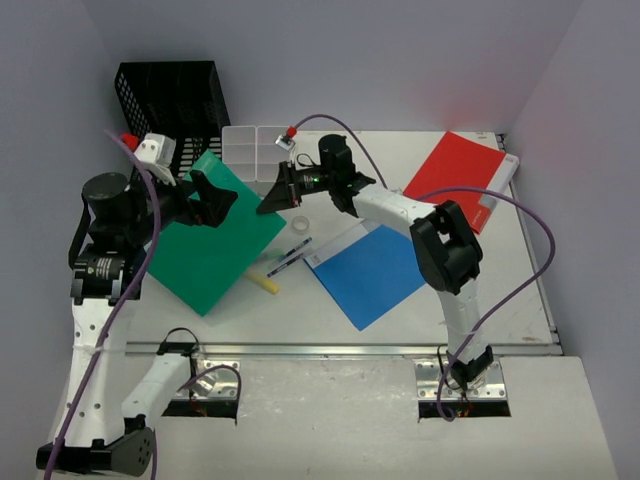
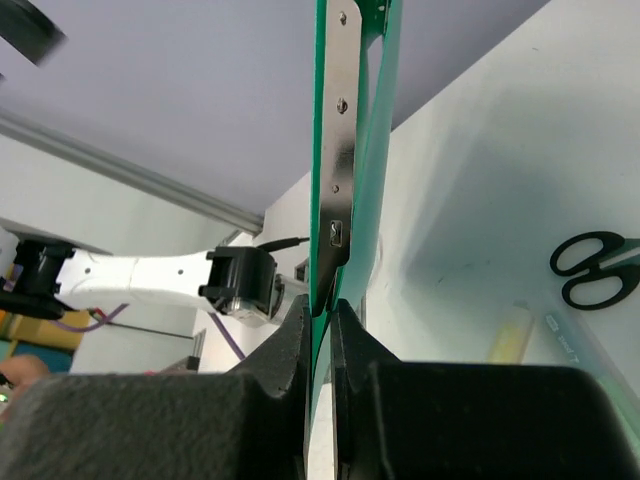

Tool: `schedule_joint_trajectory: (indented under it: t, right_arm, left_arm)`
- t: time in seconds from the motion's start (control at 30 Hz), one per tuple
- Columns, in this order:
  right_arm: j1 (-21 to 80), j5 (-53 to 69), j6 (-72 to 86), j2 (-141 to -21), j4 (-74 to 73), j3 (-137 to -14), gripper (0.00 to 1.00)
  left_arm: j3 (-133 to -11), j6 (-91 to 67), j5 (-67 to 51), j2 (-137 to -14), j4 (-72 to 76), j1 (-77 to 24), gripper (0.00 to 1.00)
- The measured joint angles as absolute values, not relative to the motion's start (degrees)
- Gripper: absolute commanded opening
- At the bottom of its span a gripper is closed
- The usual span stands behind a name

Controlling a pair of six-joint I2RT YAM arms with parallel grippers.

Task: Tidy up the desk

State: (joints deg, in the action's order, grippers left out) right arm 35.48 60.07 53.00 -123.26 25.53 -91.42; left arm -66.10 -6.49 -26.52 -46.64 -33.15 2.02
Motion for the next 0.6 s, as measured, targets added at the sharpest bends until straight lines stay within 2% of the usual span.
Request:
schedule_joint_trajectory:
  t: [0.2, 0.4, 0.6]
  right_arm:
    - [35.48, 62.46, 44.21, -118.27, 18.36, -90.74, 0.00]
    - [35.48, 63.29, 31.11, -112.38, 5.59, -91.87, 0.00]
    - [35.48, 63.02, 17.15, -105.97, -7.67, -94.43, 0.00]
  left_arm:
    - [-77.00, -6.28, -33.76, -47.62, -35.55, 2.35, 1.00]
    - [-86.41, -4.56, -35.05, -49.02, -39.99, 2.35, 1.00]
    - [-90.05, -0.15, -36.56, -48.70, -44.45, 2.35, 1.00]
